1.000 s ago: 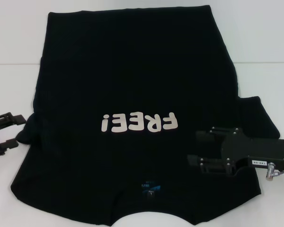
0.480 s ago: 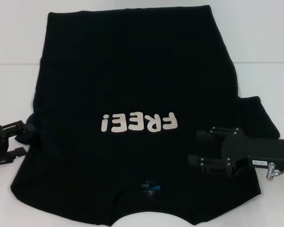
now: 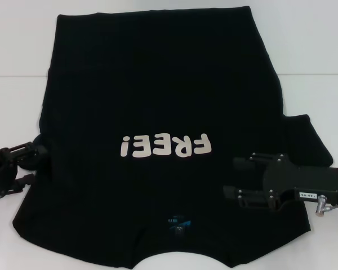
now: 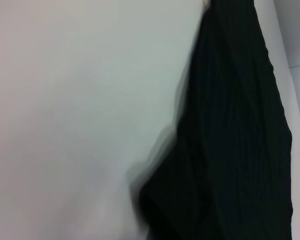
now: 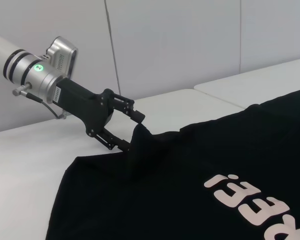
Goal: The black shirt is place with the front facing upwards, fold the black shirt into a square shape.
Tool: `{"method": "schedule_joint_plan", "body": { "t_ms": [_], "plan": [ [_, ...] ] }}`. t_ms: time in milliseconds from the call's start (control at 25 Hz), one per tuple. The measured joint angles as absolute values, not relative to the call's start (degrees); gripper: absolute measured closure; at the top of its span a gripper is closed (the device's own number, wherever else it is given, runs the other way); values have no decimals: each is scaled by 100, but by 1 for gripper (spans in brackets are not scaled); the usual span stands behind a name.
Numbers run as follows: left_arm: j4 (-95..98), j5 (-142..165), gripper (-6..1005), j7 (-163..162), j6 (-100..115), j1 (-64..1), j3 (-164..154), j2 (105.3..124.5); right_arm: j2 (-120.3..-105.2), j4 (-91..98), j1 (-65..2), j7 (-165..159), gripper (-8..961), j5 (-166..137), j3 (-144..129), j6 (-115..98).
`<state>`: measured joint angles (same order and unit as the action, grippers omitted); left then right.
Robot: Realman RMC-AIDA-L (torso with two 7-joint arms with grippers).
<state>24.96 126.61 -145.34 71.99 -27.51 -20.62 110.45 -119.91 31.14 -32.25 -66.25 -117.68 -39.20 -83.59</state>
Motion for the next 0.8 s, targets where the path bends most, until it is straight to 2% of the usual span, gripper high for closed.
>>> {"method": "schedule_joint_plan", "body": {
  "t_ms": [800],
  "plan": [
    [2487,12642,150,-14538,6803,-2953,-2056,11118,-11997,3094,-3235,-6618,187,-11781,-3920,-8302]
  ]
}}
